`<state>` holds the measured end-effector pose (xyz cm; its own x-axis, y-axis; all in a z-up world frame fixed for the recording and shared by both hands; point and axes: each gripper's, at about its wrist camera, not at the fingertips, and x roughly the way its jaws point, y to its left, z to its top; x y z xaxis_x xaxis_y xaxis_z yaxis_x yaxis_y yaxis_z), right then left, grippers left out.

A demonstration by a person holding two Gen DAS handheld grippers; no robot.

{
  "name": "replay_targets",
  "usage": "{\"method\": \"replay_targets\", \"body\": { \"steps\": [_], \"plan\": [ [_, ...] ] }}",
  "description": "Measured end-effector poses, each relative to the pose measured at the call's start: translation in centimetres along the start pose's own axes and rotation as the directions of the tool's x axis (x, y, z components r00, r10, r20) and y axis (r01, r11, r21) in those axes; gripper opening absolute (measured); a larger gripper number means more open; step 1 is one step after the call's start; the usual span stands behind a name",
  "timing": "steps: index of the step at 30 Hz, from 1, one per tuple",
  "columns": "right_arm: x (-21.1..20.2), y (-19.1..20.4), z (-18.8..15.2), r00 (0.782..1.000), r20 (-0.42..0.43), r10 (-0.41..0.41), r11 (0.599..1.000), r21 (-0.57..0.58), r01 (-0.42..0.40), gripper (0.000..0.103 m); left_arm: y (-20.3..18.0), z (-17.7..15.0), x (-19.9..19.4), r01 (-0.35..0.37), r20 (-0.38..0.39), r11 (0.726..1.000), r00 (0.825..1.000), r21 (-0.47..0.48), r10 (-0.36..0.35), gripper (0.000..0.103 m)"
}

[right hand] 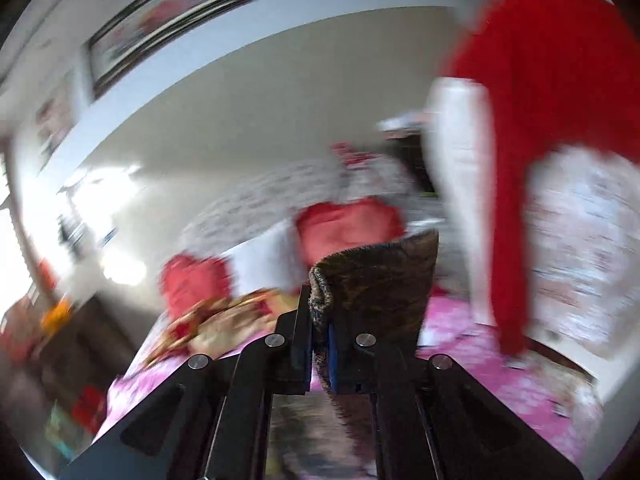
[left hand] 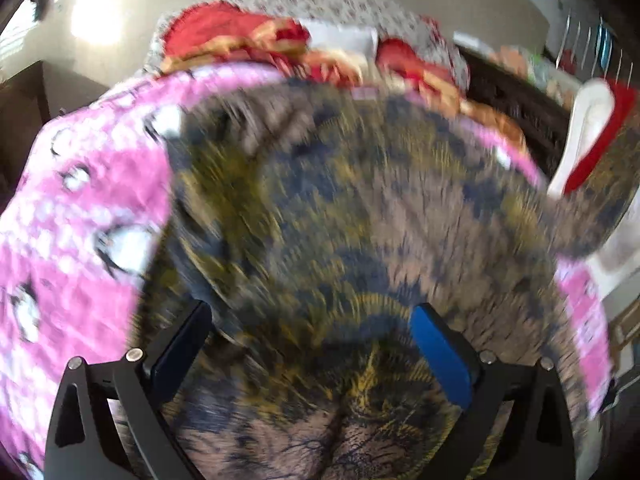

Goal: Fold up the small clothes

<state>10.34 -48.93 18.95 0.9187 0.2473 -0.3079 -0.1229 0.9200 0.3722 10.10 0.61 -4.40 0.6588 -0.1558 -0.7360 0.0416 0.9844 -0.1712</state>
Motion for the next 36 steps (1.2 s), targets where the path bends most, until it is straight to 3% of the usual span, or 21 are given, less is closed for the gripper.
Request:
{"method": "replay_targets", "body": {
  "steps": [2, 4, 6, 8, 11, 15, 18, 20, 21, 23, 25, 27, 29, 33, 34, 36],
  "plan": [
    [2.5, 5.3, -1.7, 0.992, -0.057, 0.117, 0.992, -0.046, -0.119, 0.006, 1.0, 1.3, -1.7, 0.003, 0.040, 1.000, 0.999, -0.015, -0.002, 0.102],
    [5.3, 10.3, -4.5, 0.970, -0.119, 0.212, 0.972, -0.078, -0.222, 0.006, 2.2, 2.6, -3.1, -0.004, 0.063, 1.000, 0.998, -0.030, 0.005, 0.102],
    [8.9, 14.6, -8.4, 0.932, -0.209, 0.297, 0.948, -0.051, -0.313, 0.006, 3.2, 3.4, -3.8, -0.019, 0.065, 0.999, 0.998, -0.045, 0.022, 0.102],
    [12.1, 17.6, -12.9, 0.899, -0.287, 0.331, 0.934, -0.032, -0.355, 0.006, 4.2, 3.7, -4.1, -0.022, 0.063, 0.998, 0.998, -0.060, 0.026, 0.102],
    [17.3, 20.5, -21.6, 0.849, -0.455, 0.270, 0.944, -0.047, -0.326, 0.006, 4.9, 3.4, -4.1, -0.004, 0.052, 0.998, 0.999, -0.069, 0.007, 0.102],
    [19.2, 20.6, -28.2, 0.812, -0.556, 0.176, 0.955, -0.102, -0.277, 0.006, 3.6, 3.2, -2.9, 0.113, 0.028, 0.992, 0.993, -0.051, -0.112, 0.102],
    [19.0, 20.1, -29.9, 0.803, -0.579, 0.139, 0.952, -0.145, -0.269, 0.008, 1.7, 3.7, -0.7, 0.241, 0.001, 0.969, 0.970, -0.059, -0.241, 0.102],
    [18.6, 19.5, -29.3, 0.803, -0.577, 0.149, 0.953, -0.132, -0.272, 0.015, 1.0, 3.9, 2.0, 0.309, -0.069, 0.945, 0.946, -0.103, -0.317, 0.101],
    [18.2, 19.6, -29.6, 0.802, -0.579, 0.147, 0.953, -0.134, -0.272, 0.021, 0.6, 4.0, 3.6, 0.308, -0.102, 0.943, 0.942, -0.124, -0.321, 0.099],
    [16.9, 18.9, -29.8, 0.798, -0.589, 0.127, 0.948, -0.165, -0.272, 0.024, -0.1, 4.1, 5.6, 0.310, -0.140, 0.943, 0.935, -0.122, -0.326, 0.099],
    [15.1, 18.6, -29.9, 0.793, -0.604, 0.077, 0.930, -0.243, -0.275, 0.024, -0.6, 4.1, 7.5, 0.310, -0.178, 0.945, 0.929, -0.102, -0.324, 0.099],
    [12.9, 18.3, -30.7, 0.806, -0.592, -0.011, 0.889, -0.375, -0.263, 0.024, -0.9, 4.2, 7.9, 0.320, -0.160, 0.943, 0.930, -0.094, -0.332, 0.099],
    [11.1, 17.6, -31.5, 0.825, -0.562, -0.068, 0.853, -0.462, -0.245, 0.026, -1.1, 4.6, 8.3, 0.370, -0.156, 0.921, 0.909, -0.121, -0.386, 0.099],
    [10.0, 16.5, -31.2, 0.851, -0.518, -0.085, 0.869, -0.456, -0.190, 0.030, -0.9, 5.2, 8.8, 0.478, -0.147, 0.856, 0.849, -0.198, -0.508, 0.098],
    [10.2, 16.5, -31.3, 0.847, -0.523, -0.093, 0.868, -0.460, -0.188, 0.030, -0.6, 5.4, 8.9, 0.482, -0.144, 0.851, 0.846, -0.207, -0.514, 0.096],
    [10.7, 16.3, -31.5, 0.845, -0.526, -0.100, 0.867, -0.463, -0.185, 0.030, 0.3, 5.7, 9.4, 0.458, -0.140, 0.854, 0.855, -0.248, -0.499, 0.073]
  ]
}}
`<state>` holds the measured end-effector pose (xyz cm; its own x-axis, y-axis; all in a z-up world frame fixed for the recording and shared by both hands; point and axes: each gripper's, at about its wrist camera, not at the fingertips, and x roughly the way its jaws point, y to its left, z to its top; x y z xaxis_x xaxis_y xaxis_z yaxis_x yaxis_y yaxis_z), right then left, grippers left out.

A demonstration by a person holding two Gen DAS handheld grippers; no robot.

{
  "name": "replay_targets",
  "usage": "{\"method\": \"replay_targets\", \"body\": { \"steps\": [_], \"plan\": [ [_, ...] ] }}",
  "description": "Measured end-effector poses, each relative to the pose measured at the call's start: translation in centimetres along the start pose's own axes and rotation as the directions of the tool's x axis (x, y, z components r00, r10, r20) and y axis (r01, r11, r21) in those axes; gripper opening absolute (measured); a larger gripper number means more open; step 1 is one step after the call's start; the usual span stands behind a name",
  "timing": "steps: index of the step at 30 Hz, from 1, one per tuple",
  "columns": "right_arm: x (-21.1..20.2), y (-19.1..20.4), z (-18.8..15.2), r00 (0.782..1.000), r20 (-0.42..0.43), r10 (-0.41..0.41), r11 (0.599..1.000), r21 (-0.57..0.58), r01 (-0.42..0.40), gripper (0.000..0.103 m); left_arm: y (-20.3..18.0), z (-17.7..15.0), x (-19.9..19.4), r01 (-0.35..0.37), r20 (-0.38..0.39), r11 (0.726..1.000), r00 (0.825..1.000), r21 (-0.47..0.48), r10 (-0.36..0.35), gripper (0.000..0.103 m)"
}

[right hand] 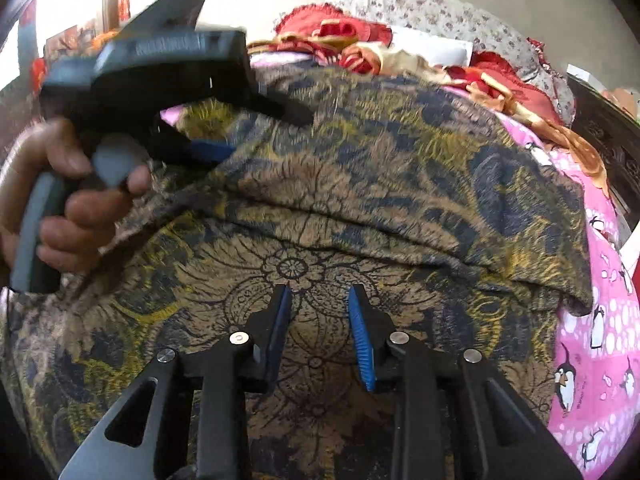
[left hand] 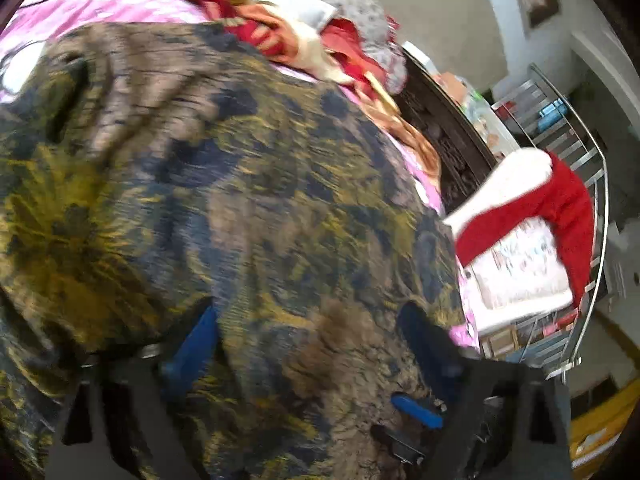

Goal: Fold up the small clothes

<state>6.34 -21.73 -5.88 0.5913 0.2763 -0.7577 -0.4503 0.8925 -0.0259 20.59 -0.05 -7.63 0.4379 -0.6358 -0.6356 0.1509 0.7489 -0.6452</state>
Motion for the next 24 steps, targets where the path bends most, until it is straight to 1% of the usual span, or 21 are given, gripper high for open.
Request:
{"method": "replay_targets", "body": {
  "steps": [2, 3, 5, 6, 7, 8, 9, 10, 11, 12, 13, 15, 16, 17, 18, 19, 21, 22, 24],
  "plan": [
    [0.2, -0.2, 0.2, 1.000, 0.005, 0.003, 1.000, 0.009, -0.003, 0.030, 0.9, 0.0, -0.1, -0.008, -0.007, 0.999, 1.000, -0.042, 0.008, 0.060],
    [0.3, -0.3, 0.3, 1.000, 0.006, 0.005, 1.000, 0.012, -0.006, 0.030, 0.7, -0.3, -0.2, 0.000, -0.015, 1.000, 1.000, -0.031, -0.001, 0.059],
    [0.3, -0.5, 0.3, 1.000, 0.010, 0.011, 1.000, 0.017, -0.011, 0.030, -0.2, -0.9, -0.3, 0.000, -0.036, 1.000, 0.999, 0.027, 0.001, 0.058],
    [0.3, -0.6, 0.3, 1.000, 0.010, 0.013, 1.000, 0.019, -0.013, 0.030, -0.7, -1.1, -0.4, 0.012, -0.056, 0.998, 0.998, 0.057, -0.009, 0.057],
    [0.2, -0.5, 0.2, 1.000, 0.010, 0.013, 1.000, 0.020, -0.013, 0.030, -0.9, -1.2, -0.7, 0.027, -0.065, 0.997, 0.998, 0.073, -0.022, 0.056],
    [0.2, -0.5, 0.2, 1.000, 0.010, 0.014, 1.000, 0.021, -0.014, 0.030, -1.0, -1.2, -0.9, 0.042, -0.065, 0.996, 0.997, 0.078, -0.037, 0.052],
    [0.2, -0.5, 0.3, 1.000, 0.010, 0.015, 1.000, 0.022, -0.015, 0.030, -1.0, -1.0, -0.9, 0.050, -0.064, 0.996, 0.997, 0.078, -0.045, 0.050],
    [0.3, -0.5, 0.3, 1.000, 0.010, 0.015, 1.000, 0.024, -0.016, 0.030, -0.8, -0.6, -0.9, 0.044, -0.057, 0.997, 0.998, 0.065, -0.040, 0.050],
    [0.3, -0.6, 0.3, 1.000, 0.010, 0.016, 1.000, 0.025, -0.016, 0.030, -0.7, -0.4, -0.7, 0.037, -0.052, 0.998, 0.998, 0.053, -0.035, 0.047],
    [0.3, -0.6, 0.3, 1.000, 0.010, 0.015, 1.000, 0.025, -0.015, 0.030, -1.0, -0.3, -0.5, 0.040, -0.051, 0.998, 0.998, 0.053, -0.037, 0.047],
    [0.3, -0.6, 0.3, 1.000, 0.010, 0.016, 1.000, 0.024, -0.016, 0.030, -1.4, -0.3, -0.4, 0.040, -0.051, 0.996, 0.998, 0.074, -0.036, 0.047],
    [0.3, -0.5, 0.3, 1.000, 0.009, 0.016, 1.000, 0.024, -0.016, 0.030, -2.1, -0.5, -0.2, 0.003, -0.041, 0.993, 0.999, 0.116, 0.001, 0.047],
    [0.3, -0.6, 0.3, 1.000, 0.009, 0.016, 1.000, 0.024, -0.016, 0.030, -2.1, -0.5, 0.0, -0.036, -0.027, 0.993, 0.999, 0.116, 0.040, 0.045],
    [0.3, -0.6, 0.3, 1.000, 0.009, 0.017, 1.000, 0.025, -0.017, 0.030, -1.8, -0.3, 0.2, -0.070, -0.015, 0.993, 0.997, 0.100, 0.071, 0.031],
    [0.3, -0.6, 0.3, 1.000, 0.009, 0.020, 0.999, 0.027, -0.020, 0.030, -1.6, -0.2, 0.4, -0.092, -0.011, 0.992, 0.996, 0.087, 0.093, 0.006],
    [0.3, -0.7, 0.3, 1.000, 0.009, 0.022, 0.999, 0.031, -0.023, 0.030, -1.4, -0.2, 0.3, -0.122, -0.004, 0.990, 0.993, 0.072, 0.122, 0.004],
    [0.3, -0.8, 0.3, 1.000, 0.008, 0.028, 0.999, 0.036, -0.028, 0.030, -1.8, -0.7, -0.8, -0.130, 0.027, 0.987, 0.991, 0.095, 0.128, 0.003],
    [0.4, -0.8, 0.3, 1.000, 0.008, 0.028, 0.999, 0.038, -0.029, 0.030, -2.3, -0.9, -1.6, -0.125, 0.044, 0.985, 0.992, 0.116, 0.120, 0.003],
    [0.4, -0.8, 0.4, 1.000, 0.008, 0.027, 0.999, 0.037, -0.027, 0.030, -3.8, -1.5, -4.0, -0.088, 0.080, 0.983, 0.994, 0.161, 0.076, 0.003]
  ]
}}
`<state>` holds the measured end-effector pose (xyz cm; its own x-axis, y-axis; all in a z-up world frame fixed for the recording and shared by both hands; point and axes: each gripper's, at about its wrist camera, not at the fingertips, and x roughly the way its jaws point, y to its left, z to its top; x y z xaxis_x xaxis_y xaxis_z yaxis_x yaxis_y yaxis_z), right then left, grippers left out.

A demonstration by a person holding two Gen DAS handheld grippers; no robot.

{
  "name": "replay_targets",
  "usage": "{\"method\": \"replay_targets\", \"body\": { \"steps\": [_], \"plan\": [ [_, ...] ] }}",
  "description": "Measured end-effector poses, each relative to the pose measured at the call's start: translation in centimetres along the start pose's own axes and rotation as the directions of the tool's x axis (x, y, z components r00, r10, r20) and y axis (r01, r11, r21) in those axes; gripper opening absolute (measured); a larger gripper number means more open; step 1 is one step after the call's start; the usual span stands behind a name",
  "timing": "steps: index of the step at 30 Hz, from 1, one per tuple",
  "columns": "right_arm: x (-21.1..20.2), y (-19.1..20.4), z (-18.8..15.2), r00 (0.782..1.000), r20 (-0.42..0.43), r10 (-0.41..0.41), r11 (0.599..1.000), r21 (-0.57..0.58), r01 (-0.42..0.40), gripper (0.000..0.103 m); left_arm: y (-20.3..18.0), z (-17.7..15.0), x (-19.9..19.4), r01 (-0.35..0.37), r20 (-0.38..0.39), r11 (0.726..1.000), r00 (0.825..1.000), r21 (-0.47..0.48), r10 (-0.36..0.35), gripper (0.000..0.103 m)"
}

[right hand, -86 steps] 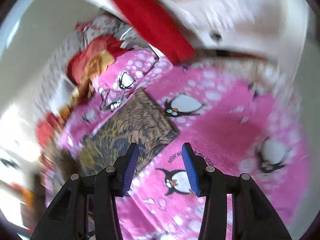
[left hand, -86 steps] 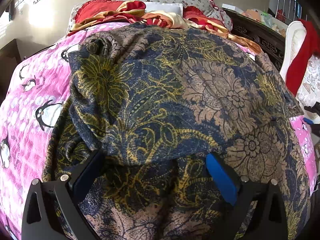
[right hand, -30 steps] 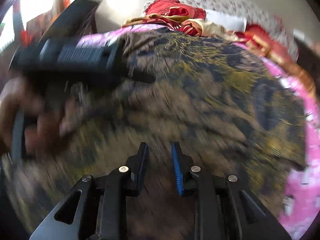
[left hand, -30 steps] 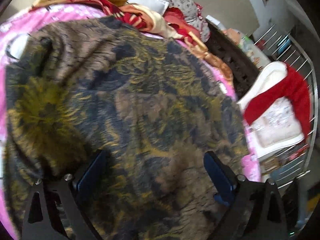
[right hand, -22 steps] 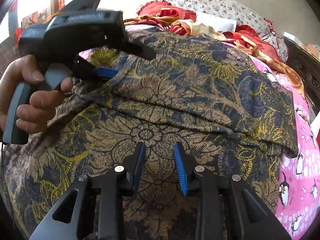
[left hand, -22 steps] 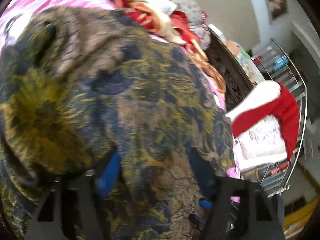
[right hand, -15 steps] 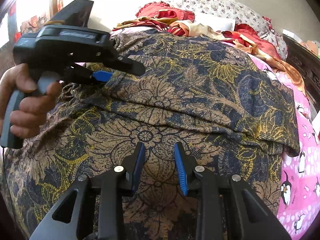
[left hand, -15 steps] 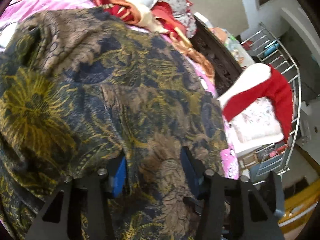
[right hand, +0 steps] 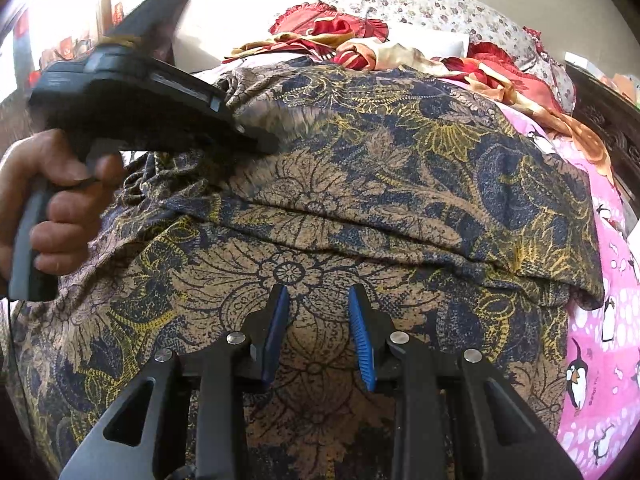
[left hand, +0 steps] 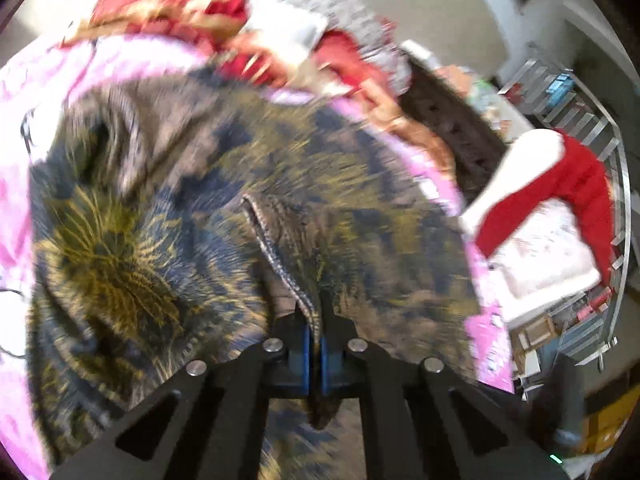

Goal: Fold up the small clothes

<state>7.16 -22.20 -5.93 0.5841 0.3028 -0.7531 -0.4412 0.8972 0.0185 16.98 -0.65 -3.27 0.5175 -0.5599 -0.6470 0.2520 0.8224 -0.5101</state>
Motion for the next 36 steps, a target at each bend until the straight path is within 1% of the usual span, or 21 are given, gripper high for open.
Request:
{"method": "replay_targets", "body": {
  "steps": [3, 6, 7, 9, 11, 12, 13, 17, 19, 21, 23, 24, 25, 27, 28, 29, 31, 32, 34, 35, 36],
  "plan": [
    [0.0, 0.0, 0.0, 1.000, 0.001, -0.001, 1.000, -0.001, 0.001, 0.030, -1.8, 0.5, -4.3, 0.035, 0.063, 0.997, 0.997, 0.064, -0.039, 0.003],
    [0.0, 0.1, 0.0, 1.000, -0.001, -0.007, 1.000, -0.006, 0.007, 0.030, -1.5, 1.7, -7.9, 0.026, 0.104, 0.997, 0.994, 0.069, -0.033, 0.003],
    [0.0, 0.1, 0.0, 1.000, -0.001, -0.008, 1.000, -0.007, 0.008, 0.030, -0.8, 2.3, -9.1, 0.018, 0.114, 0.998, 0.993, 0.063, -0.025, 0.003],
    [0.0, 0.2, 0.1, 1.000, -0.001, -0.011, 1.000, -0.009, 0.011, 0.030, 0.4, 2.8, -10.0, -0.043, 0.122, 0.996, 0.992, 0.073, 0.034, 0.003],
    [0.0, 0.2, 0.1, 1.000, -0.001, -0.012, 1.000, -0.010, 0.012, 0.030, 3.2, 2.8, -9.0, -0.063, 0.054, 0.998, 0.997, 0.024, 0.062, 0.003],
    [0.0, 0.2, 0.1, 1.000, -0.002, -0.013, 1.000, -0.010, 0.013, 0.031, 4.4, 2.5, -8.0, -0.098, 0.031, 0.995, 0.995, 0.012, 0.098, 0.003],
    [0.0, 0.3, 0.1, 1.000, -0.002, -0.012, 1.000, -0.010, 0.012, 0.031, 5.7, 2.1, -6.7, -0.151, -0.002, 0.988, 0.988, 0.010, 0.151, 0.003],
    [0.0, 0.3, 0.1, 1.000, -0.002, -0.012, 1.000, -0.009, 0.012, 0.031, 8.1, 0.3, -4.3, -0.242, -0.070, 0.970, 0.968, -0.010, 0.240, 0.006],
    [0.0, 0.3, 0.1, 1.000, -0.001, -0.012, 1.000, -0.009, 0.012, 0.031, 8.5, -0.2, -4.5, -0.269, -0.068, 0.963, 0.961, -0.018, 0.268, 0.018],
    [0.0, 0.3, 0.1, 1.000, -0.001, -0.011, 1.000, -0.007, 0.011, 0.031, 8.3, -0.4, -5.5, -0.299, -0.045, 0.954, 0.954, -0.013, 0.298, 0.035],
    [-0.5, 0.1, 0.2, 1.000, 0.002, -0.009, 1.000, 0.005, 0.009, 0.031, 7.5, 0.0, -7.5, -0.357, 0.034, 0.934, 0.933, -0.004, 0.357, 0.039],
    [-1.2, -0.3, 0.3, 1.000, 0.015, -0.006, 1.000, 0.022, 0.006, 0.031, 6.8, 0.1, -8.4, -0.365, 0.073, 0.931, 0.928, -0.003, 0.365, 0.042],
    [-2.2, -0.9, 0.4, 0.999, 0.045, 0.004, 0.999, 0.044, -0.006, 0.031, 6.0, 0.3, -9.5, -0.361, 0.124, 0.933, 0.925, -0.006, 0.359, 0.046],
    [-5.0, -3.2, 0.5, 0.989, 0.145, 0.000, 0.993, 0.117, -0.017, 0.031, 4.5, 0.4, -10.5, -0.331, 0.208, 0.944, 0.922, -0.012, 0.326, 0.063],
    [-6.0, -4.6, 0.6, 0.983, 0.180, -0.024, 0.986, 0.164, -0.006, 0.031, 3.4, 0.3, -10.1, -0.305, 0.241, 0.952, 0.924, -0.008, 0.298, 0.066],
    [-6.8, -6.5, 0.8, 0.977, 0.204, -0.059, 0.975, 0.223, 0.012, 0.031, 2.7, 0.3, -9.4, -0.294, 0.242, 0.956, 0.928, 0.002, 0.285, 0.067],
    [-7.2, -9.9, 1.4, 0.974, 0.191, -0.118, 0.947, 0.316, 0.053, 0.031, 1.7, 0.2, -5.9, -0.297, 0.174, 0.954, 0.943, 0.045, 0.285, 0.066],
    [-7.2, -11.3, 1.8, 0.974, 0.181, -0.139, 0.934, 0.352, 0.068, 0.031, 1.7, 0.2, -4.1, -0.326, 0.134, 0.944, 0.939, 0.049, 0.317, 0.062],
    [-6.6, -13.1, 2.7, 0.977, 0.144, -0.156, 0.930, 0.355, 0.096, 0.031, 2.4, -0.3, -1.4, -0.422, 0.061, 0.905, 0.906, 0.049, 0.419, 0.036],
    [-6.2, -13.4, 3.2, 0.978, 0.131, -0.160, 0.938, 0.329, 0.109, 0.031, 3.4, -0.7, -0.3, -0.504, 0.028, 0.863, 0.863, 0.036, 0.504, 0.018],
    [-5.9, -13.5, 3.7, 0.980, 0.139, -0.145, 0.948, 0.304, 0.097, 0.031, 4.2, -1.0, -0.1, -0.532, 0.014, 0.846, 0.847, 0.013, 0.532, 0.010]
  ]
}}
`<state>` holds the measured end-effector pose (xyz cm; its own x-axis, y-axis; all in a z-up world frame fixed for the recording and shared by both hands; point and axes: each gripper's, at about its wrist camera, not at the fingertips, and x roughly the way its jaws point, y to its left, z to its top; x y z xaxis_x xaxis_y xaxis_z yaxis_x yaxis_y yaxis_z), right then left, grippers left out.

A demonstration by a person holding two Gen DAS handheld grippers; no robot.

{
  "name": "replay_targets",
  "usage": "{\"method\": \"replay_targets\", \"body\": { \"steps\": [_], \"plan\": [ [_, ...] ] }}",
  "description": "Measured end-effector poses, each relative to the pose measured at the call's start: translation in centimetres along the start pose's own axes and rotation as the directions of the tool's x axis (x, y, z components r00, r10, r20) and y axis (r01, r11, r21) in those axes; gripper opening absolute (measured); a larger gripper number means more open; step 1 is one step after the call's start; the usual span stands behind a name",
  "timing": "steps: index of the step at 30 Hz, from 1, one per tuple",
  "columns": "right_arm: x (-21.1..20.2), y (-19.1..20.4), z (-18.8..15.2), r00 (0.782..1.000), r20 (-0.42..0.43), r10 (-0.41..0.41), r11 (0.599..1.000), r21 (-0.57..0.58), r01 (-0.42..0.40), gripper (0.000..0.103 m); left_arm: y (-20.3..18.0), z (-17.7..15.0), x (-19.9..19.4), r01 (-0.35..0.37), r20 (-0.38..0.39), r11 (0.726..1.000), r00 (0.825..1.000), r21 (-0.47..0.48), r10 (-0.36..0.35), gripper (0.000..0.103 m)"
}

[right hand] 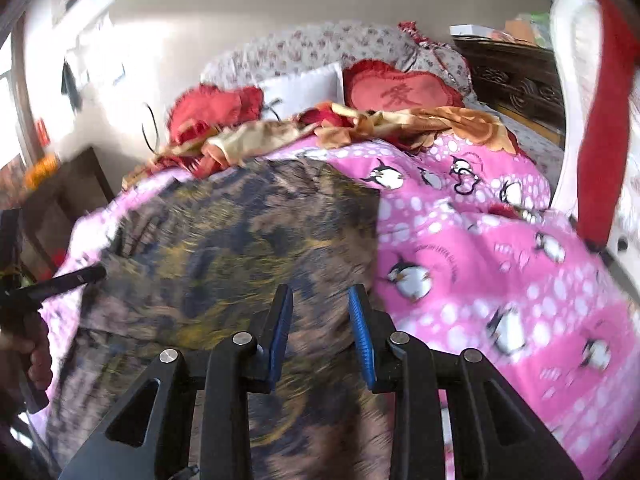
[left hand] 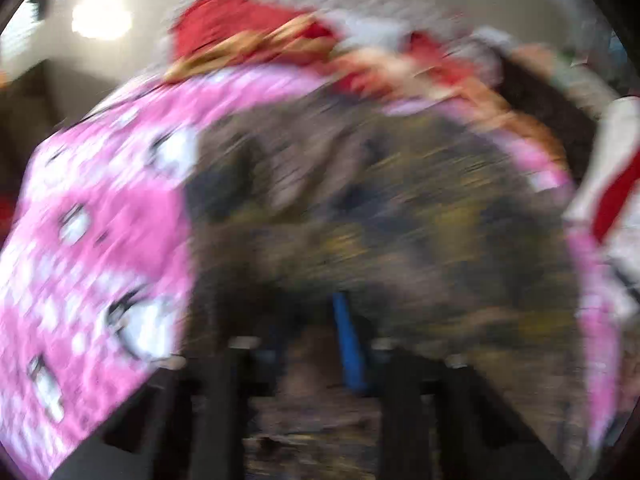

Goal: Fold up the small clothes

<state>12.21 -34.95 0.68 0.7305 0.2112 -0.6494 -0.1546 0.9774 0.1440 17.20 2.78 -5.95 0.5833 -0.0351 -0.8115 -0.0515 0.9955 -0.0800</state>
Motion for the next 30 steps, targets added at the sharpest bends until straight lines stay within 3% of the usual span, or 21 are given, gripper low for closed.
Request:
{"method": "replay_targets", "body": {
  "steps": [2, 4, 6, 7, 8, 11, 14, 16, 22, 24, 26, 30],
  "plan": [
    [1.0, 0.3, 0.6, 0.999, -0.019, 0.045, 0.998, -0.034, -0.046, 0.031, 1.8, -1.0, 0.6, 0.004, 0.013, 0.999, 1.000, -0.052, -0.003, 0.003],
    [2.7, 0.4, 0.3, 0.997, -0.064, 0.036, 0.995, -0.086, -0.041, 0.031, 2.1, -1.6, 0.3, 0.002, 0.043, 0.999, 0.999, -0.032, -0.001, 0.003],
    [6.2, -0.4, -0.9, 0.978, -0.201, 0.059, 0.994, -0.074, -0.075, 0.031, 1.5, -2.2, 0.2, -0.033, 0.080, 0.999, 0.996, 0.021, 0.032, 0.004],
    [7.3, -0.8, -1.8, 0.972, -0.228, 0.059, 0.994, -0.080, -0.079, 0.032, 1.4, -2.5, 0.1, -0.041, 0.093, 0.999, 0.995, 0.029, 0.038, 0.004],
    [7.2, -0.8, -1.9, 0.978, -0.202, 0.059, 0.991, -0.107, -0.082, 0.032, 1.3, -2.7, 0.2, -0.043, 0.107, 0.999, 0.993, 0.027, 0.040, 0.004],
    [6.5, -0.7, -0.2, 0.964, -0.259, 0.052, 0.989, -0.121, -0.085, 0.031, 1.7, -2.7, 0.7, -0.002, 0.108, 1.000, 0.994, -0.006, 0.003, 0.003],
    [5.5, -0.8, 2.8, 0.988, -0.150, 0.049, 0.995, -0.079, -0.061, 0.030, 2.8, -2.6, 0.8, 0.058, 0.108, 0.997, 0.993, -0.049, -0.052, 0.003],
    [6.3, -0.6, 4.5, 0.992, -0.114, 0.057, 0.996, -0.056, -0.064, 0.030, 2.6, -2.4, 1.0, 0.065, 0.109, 0.996, 0.992, -0.054, -0.059, 0.003],
    [13.6, -0.2, 4.1, 0.974, -0.227, -0.013, 0.998, -0.066, -0.002, 0.033, 2.3, -2.5, 0.9, 0.051, 0.109, 0.998, 0.993, -0.047, -0.046, 0.003],
    [13.4, -1.1, 3.7, 0.977, -0.212, 0.026, 1.000, 0.006, -0.026, 0.034, 2.3, -2.5, 0.9, 0.052, 0.110, 0.998, 0.993, -0.048, -0.046, 0.003],
    [12.8, -1.1, 3.6, 0.975, -0.221, 0.028, 1.000, 0.007, -0.027, 0.034, 2.3, -2.5, 0.9, 0.055, 0.109, 0.997, 0.993, -0.049, -0.050, 0.003],
    [9.2, 0.5, 4.2, 0.981, -0.190, -0.041, 0.998, -0.048, 0.032, 0.034, 1.8, -2.2, 0.8, 0.026, 0.100, 1.000, 0.995, -0.015, -0.025, 0.003]
  ]
}}
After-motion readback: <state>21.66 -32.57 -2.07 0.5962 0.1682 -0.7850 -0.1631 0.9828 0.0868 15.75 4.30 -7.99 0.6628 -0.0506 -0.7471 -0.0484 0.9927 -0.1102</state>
